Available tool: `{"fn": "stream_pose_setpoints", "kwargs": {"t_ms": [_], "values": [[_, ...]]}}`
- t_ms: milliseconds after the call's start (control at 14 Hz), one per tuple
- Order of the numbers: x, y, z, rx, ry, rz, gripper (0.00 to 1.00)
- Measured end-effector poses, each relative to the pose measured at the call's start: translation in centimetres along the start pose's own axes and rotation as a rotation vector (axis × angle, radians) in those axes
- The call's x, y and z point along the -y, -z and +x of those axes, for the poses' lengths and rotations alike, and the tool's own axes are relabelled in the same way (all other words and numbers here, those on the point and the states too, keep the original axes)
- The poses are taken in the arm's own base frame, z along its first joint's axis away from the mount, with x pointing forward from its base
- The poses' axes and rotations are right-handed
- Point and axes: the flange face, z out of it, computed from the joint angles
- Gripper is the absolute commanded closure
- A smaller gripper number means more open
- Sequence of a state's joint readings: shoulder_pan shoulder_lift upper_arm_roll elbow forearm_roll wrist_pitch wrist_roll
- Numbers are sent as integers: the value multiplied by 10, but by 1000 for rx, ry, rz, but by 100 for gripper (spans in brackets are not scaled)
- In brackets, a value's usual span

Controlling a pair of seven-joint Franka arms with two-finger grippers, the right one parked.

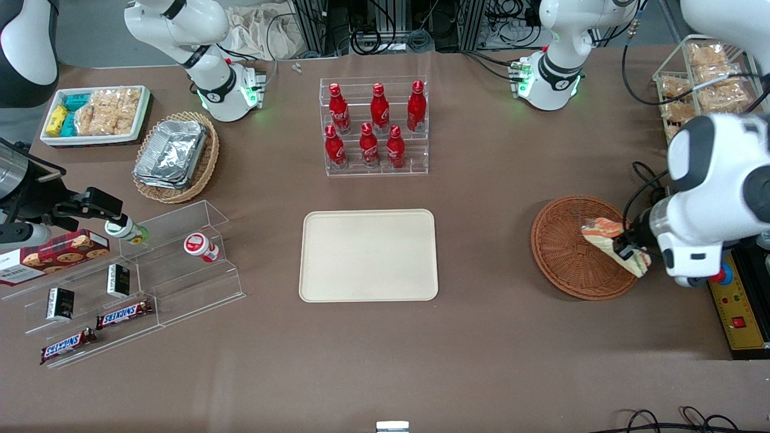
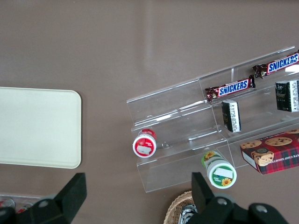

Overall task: Place sandwich from basket to tray
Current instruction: 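Close the left gripper on the sandwich and lift it from the basket, then carry the held sandwich with the left gripper over the cream tray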

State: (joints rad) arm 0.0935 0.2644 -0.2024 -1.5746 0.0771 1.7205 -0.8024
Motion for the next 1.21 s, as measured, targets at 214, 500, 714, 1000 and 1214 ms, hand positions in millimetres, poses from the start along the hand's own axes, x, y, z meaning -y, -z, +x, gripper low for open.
{"fn": "stream_pose_setpoints", "kwargs": {"t_ms": [214, 500, 714, 1000, 1214], "values": [[-5, 55, -22, 43, -225, -90, 100], [-54, 70, -84, 107, -443, -168, 100], [-104, 49, -137, 138, -564, -186, 100], [-165, -27, -178, 184, -642, -246, 100], [-202, -88, -203, 196, -670, -252, 100]]}}
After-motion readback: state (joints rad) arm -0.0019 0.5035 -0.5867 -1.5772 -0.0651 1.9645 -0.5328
